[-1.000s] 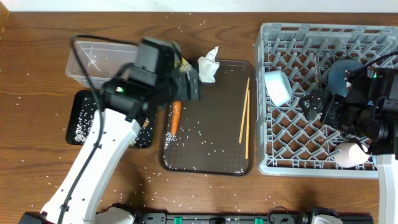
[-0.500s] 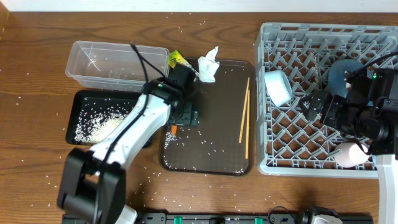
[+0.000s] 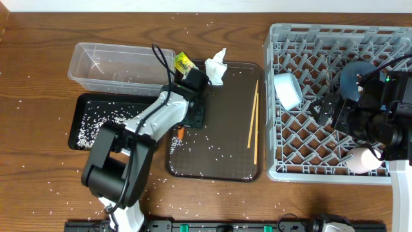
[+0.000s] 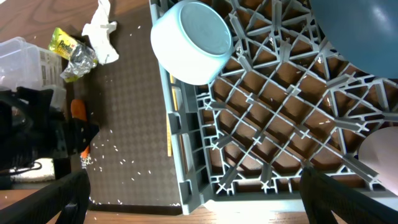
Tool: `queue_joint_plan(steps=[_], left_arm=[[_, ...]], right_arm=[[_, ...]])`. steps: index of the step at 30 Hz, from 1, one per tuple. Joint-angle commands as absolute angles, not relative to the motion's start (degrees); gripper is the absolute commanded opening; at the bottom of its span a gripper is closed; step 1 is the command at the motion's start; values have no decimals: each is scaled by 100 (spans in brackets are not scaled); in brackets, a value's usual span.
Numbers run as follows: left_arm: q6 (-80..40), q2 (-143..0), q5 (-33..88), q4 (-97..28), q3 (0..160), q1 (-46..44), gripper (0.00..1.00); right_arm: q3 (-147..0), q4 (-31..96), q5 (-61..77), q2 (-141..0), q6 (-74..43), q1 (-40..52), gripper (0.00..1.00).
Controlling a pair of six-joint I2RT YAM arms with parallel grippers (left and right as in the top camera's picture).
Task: Sort waste into correct bins and load items into the dishwasher rack
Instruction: 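Grasp the carrot with the left gripper and drop it on the black tray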
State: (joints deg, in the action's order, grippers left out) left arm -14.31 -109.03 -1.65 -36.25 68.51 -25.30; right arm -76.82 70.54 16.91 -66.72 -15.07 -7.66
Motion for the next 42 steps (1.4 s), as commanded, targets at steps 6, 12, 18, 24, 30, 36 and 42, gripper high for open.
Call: queue_joint_plan(steps=[6, 12, 18, 24, 30, 36, 42], left_arm=[[-1354, -11026, -220, -3282, 6847, -2547, 39], [-1356, -11000, -217, -3334, 6847, -2547, 13], [-1356, -10610, -220, -3789, 7011, -2543, 12], [-1398, -9682, -239, -4624, 7057, -2493, 12], [-3256, -9137, -1111, -5942, 7052, -1835, 12], [-5022, -9146, -1105, -5793, 6827, -825, 11], [-5717, -9164, -1100, -4766, 6392, -252, 11]], right_arm=[[-7719, 7070, 1673, -6654, -1472, -808, 99], [-7719, 7096, 1673, -6654, -1470, -808, 99], [-7719, 7100, 1673, -6654, -1472, -808, 99], [-7719, 7100, 1673, -6654, -1472, -808, 99], [-7719, 7100, 1673, -6654, -1472, -808, 99], [-7719, 7096, 1673, -6654, -1472, -808, 99], [-7719, 7150, 1673, -6654, -1472, -808, 99]])
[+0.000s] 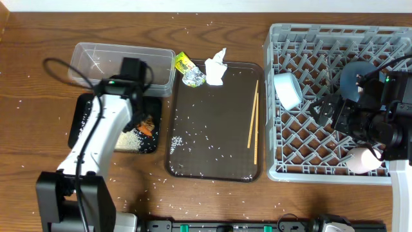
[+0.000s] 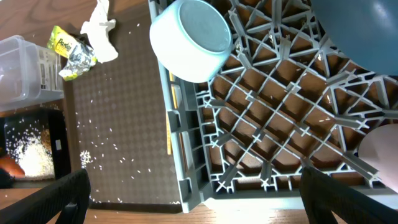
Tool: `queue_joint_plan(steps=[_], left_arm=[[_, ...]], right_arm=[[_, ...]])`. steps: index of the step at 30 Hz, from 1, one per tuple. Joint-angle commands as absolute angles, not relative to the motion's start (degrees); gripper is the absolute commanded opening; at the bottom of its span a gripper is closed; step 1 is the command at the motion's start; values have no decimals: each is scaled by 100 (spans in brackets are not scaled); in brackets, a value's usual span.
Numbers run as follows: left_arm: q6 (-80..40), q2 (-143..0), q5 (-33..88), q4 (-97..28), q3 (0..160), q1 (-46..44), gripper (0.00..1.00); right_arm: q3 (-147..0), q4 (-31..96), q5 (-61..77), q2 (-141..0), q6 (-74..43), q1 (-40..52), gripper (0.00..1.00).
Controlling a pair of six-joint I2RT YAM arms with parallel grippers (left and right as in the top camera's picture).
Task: Sort waste into correct bins and load items into the dishwasher rack
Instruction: 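Grasp the carrot with the left gripper and drop it on the black tray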
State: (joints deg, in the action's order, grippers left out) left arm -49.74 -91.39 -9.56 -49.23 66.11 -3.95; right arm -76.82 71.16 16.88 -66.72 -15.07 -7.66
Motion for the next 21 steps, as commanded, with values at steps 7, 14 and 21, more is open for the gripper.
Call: queue_joint_plan(steps=[7, 14, 21], left_arm=[[-5763, -9144, -1092, -4523, 6066, -163, 60], [-3820, -8849, -309, -4530, 6536, -176, 72], [-1625, -8722, 989, -3594, 7194, -578, 72]], right_arm=[[-7719, 7161, 1673, -6654, -1472, -808, 99], [-7719, 7098, 1671, -6654, -1452, -808, 99], [-7719, 7004, 1669, -6654, -1452, -808, 99]])
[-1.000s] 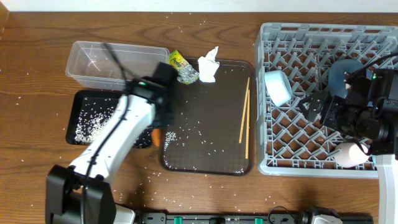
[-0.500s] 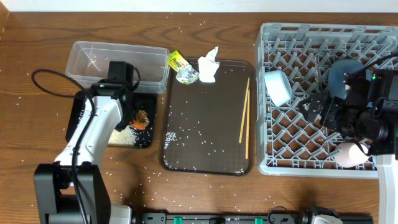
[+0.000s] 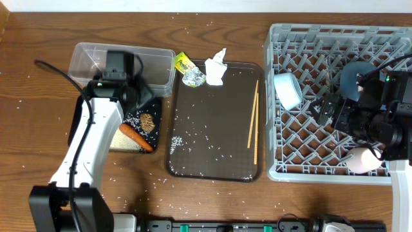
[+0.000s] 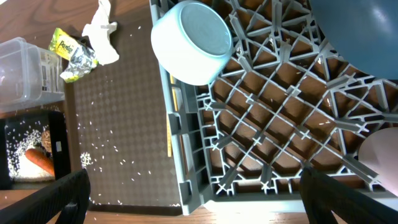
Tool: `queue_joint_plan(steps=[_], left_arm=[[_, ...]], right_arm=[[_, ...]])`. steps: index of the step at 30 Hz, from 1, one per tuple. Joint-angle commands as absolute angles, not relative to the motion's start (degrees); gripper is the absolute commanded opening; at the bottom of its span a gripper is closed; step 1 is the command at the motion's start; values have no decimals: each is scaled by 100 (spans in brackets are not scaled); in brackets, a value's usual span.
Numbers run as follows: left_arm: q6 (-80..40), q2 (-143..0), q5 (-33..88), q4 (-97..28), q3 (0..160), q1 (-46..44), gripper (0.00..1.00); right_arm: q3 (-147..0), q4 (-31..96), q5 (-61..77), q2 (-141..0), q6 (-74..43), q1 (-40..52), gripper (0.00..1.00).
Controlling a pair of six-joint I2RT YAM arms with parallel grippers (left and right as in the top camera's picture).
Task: Sort waste into correct bins and load items into the dishwasher rack
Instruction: 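Grasp the carrot with the left gripper and drop it on the black tray, then grasp the white tissue with the left gripper and drop it on the black tray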
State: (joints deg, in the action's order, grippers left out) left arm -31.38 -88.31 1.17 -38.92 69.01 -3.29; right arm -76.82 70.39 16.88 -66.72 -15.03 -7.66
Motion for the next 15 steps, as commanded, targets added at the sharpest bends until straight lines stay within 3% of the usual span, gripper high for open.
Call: queue_joint_plan(steps=[1, 5, 10, 15], left_arm=[[-1319, -8722, 1122, -3299, 7199, -707, 72], [-95, -8858, 1024, -2158, 7199, -1372, 71], [528, -9480, 467, -1061, 7199, -2018, 71], [578, -10433, 526, -104, 7199, -2213, 50]], right_arm=[[-7719, 7000, 1669, -6654, -1452, -808, 99], [-7719, 6984, 1671, -6654, -1452, -808, 99], [-7719, 6982, 1669, -6654, -1452, -808, 99], [-7719, 6993, 1671, -6654, -1455, -805, 99]])
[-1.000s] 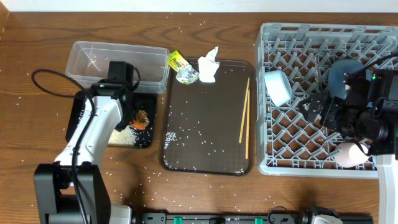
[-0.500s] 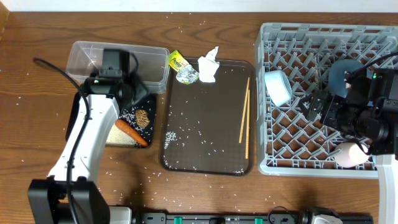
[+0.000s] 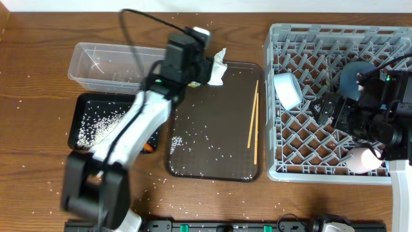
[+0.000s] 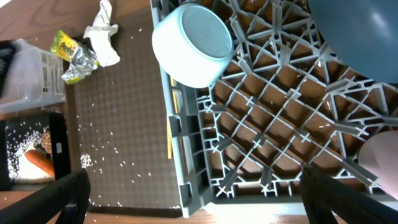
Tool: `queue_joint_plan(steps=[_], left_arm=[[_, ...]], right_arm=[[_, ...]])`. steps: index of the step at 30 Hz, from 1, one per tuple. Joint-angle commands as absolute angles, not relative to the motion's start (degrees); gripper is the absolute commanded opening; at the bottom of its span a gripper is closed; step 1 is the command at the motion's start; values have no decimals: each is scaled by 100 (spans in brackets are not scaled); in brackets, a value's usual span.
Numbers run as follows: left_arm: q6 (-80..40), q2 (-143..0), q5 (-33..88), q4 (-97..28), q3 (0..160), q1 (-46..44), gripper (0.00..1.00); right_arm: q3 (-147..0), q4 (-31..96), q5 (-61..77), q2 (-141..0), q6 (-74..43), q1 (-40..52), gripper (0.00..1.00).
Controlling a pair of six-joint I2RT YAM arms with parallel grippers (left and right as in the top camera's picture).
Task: Sort waste into correct bins and load items into the dishwasher rack
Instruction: 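Grasp the white tissue with the left gripper and drop it on the black tray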
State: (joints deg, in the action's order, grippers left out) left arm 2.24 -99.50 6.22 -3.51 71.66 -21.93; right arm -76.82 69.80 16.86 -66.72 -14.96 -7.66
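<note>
My left gripper [image 3: 195, 69] hangs over the far left corner of the brown tray [image 3: 215, 145], beside the white tissue [image 3: 219, 64]. It is blurred and its fingers are hidden. In the right wrist view the yellow foil wrapper [image 4: 71, 53] lies next to the tissue [image 4: 102, 30]. The carrot [image 4: 38, 162] rests on rice in the black bin [image 3: 96, 122]. Two chopsticks [image 3: 253, 122] lie on the tray's right side. My right gripper [image 4: 199, 202] stands open over the grey dishwasher rack [image 3: 335, 171], which holds a white cup [image 3: 288, 90] and a blue bowl [image 3: 353, 78].
A clear plastic bin [image 3: 119, 64] stands behind the black bin. Rice grains are scattered over the tray and the wooden table [image 3: 38, 167]. A pale round item [image 3: 364, 159] sits at the rack's near right.
The left arm has swung from above the black bin to the tray's far left corner by the wrapper and tissue. The carrot stays in the black bin. The right arm has not moved.
The left gripper was first down on the tray's left side at the carrot. Then it was over the black bin, with carrot and rice in the bin. After that the carrot lay loose there, and now the gripper is back at the tray's far corner.
</note>
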Motion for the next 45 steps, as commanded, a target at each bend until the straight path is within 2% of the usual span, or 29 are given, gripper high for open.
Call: queue_joint_plan(steps=[1, 4, 7, 8, 15, 18, 24, 26, 28, 35, 38, 41, 45], left_arm=[[572, -10659, 580, 141, 7199, -2239, 46], [532, -11192, 825, 764, 7199, -2340, 44], [537, -11627, 832, 1264, 7199, -2458, 72], [537, -11751, 834, 1380, 7199, -2482, 75], [537, -12431, 790, 1734, 7199, -2519, 76], [537, -12567, 790, 1706, 7199, -2521, 72], [440, -12392, 956, 1485, 7199, -2528, 24], [215, -12103, 1009, 1129, 7199, -2530, 12], [8, -11727, 1007, 666, 7199, -2532, 7], [-281, -9861, 867, -1935, 7199, -2523, 6], [-902, -9118, 137, -3354, 7199, -2449, 6], [-2060, -8589, -941, -4866, 7196, -2211, 6], [-2856, -8346, -1382, -5986, 7107, -1651, 6]], right_arm=[[-7717, 7013, 1673, -6654, -1455, -805, 99], [-7697, 7011, 1671, -6657, -1450, -779, 99], [-7695, 7013, 1673, -6667, -1452, -779, 99], [-7693, 7015, 1673, -6667, -1452, -779, 99], [-7679, 7124, 1673, -6667, -1455, -779, 99], [-7675, 7161, 1673, -6667, -1452, -779, 99], [-7675, 7166, 1673, -6665, -1452, -779, 99], [-7675, 7164, 1673, -6665, -1452, -779, 99], [-7675, 7164, 1673, -6665, -1452, -779, 99], [-7675, 7161, 1675, -6665, -1455, -779, 99], [-7675, 7194, 1678, -6665, -1455, -779, 99], [-7675, 7212, 1678, -6665, -1455, -779, 99], [-7675, 7188, 1678, -6665, -1457, -779, 99]])
